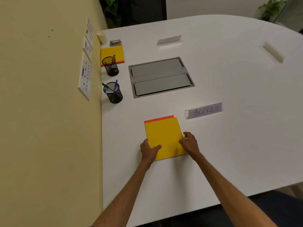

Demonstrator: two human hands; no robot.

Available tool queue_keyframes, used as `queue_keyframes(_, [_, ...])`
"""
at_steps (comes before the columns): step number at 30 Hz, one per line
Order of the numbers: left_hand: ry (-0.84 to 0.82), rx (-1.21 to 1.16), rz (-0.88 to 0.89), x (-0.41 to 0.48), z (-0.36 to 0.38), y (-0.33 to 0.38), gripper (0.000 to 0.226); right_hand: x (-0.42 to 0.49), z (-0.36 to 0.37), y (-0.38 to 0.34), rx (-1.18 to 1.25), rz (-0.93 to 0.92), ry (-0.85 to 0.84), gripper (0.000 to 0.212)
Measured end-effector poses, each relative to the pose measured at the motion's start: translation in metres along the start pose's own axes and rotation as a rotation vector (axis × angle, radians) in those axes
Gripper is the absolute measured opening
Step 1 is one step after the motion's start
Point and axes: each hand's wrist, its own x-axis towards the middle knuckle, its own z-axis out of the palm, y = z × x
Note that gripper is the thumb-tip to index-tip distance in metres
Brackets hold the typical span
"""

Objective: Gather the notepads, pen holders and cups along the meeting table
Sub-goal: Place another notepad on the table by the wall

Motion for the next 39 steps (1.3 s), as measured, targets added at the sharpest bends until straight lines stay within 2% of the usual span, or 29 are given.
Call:
queue_keyframes(6, [-0.009,-0.019,-0.023,0.009,0.001,0.005,0.085,0.007,0.006,0.002,-0.096,-0.008,-0.032,0.064])
queue_keyframes(14, [0.029,0.109,-0.048,0.014,0.001,0.009,0.085,0.016,0.020,0.000,-0.215,0.106,-0.075,0.081])
queue_keyframes(18, [0.020,0.017,-0.136,0.019,-0.008,0.010,0.075,0.018,0.026,0.004,-0.175,0.137,-0.024,0.066])
queue_keyframes(21, [0.022,-0.020,-0.141,0.022,-0.017,0.006,0.039,0.015,0.027,0.009,-0.070,0.158,-0.050,0.044])
queue_keyframes(22, [0.017,-0.046,-0.147,0.022,-0.020,0.006,0.034,0.012,0.028,0.010,-0.054,0.154,-0.057,0.040])
queue_keyframes(27, [0.061,-0.075,-0.151,0.010,-0.023,0.009,0.050,0.001,0.033,0.001,-0.027,0.115,-0.055,0.059])
queue_keyframes(39, [0.214,-0.048,0.085,-0.011,-0.046,0.049,0.050,-0.020,0.013,-0.045,0.038,-0.031,-0.011,0.049])
